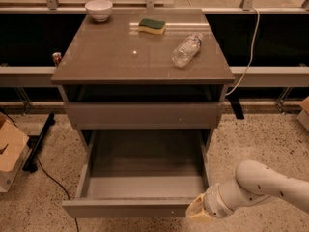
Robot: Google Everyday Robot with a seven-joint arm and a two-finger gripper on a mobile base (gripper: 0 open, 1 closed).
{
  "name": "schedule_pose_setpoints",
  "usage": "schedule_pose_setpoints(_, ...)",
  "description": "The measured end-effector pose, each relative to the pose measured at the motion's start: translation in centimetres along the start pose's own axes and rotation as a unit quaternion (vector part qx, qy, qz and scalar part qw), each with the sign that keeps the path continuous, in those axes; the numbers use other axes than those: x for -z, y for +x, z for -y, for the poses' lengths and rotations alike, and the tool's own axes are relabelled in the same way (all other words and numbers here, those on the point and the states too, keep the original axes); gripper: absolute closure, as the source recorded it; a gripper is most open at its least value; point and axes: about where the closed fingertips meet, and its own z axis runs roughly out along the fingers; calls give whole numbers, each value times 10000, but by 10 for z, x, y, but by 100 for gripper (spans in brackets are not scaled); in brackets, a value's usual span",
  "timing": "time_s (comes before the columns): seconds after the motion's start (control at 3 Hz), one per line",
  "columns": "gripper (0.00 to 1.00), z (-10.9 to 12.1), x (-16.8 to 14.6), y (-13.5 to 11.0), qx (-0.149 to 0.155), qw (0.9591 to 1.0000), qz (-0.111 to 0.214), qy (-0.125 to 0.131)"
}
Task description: Close middle drawer
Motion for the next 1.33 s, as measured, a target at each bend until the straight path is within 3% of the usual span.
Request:
schedule_pose_setpoints(0.67,100,35,-32,42,-450,9987,184,164)
schedule_pose_setpoints(1.0,100,39,-35,46,-499,9983,231,203)
schedule_pose_setpoints(1.33,100,68,-42,46,-590,9953,613,461)
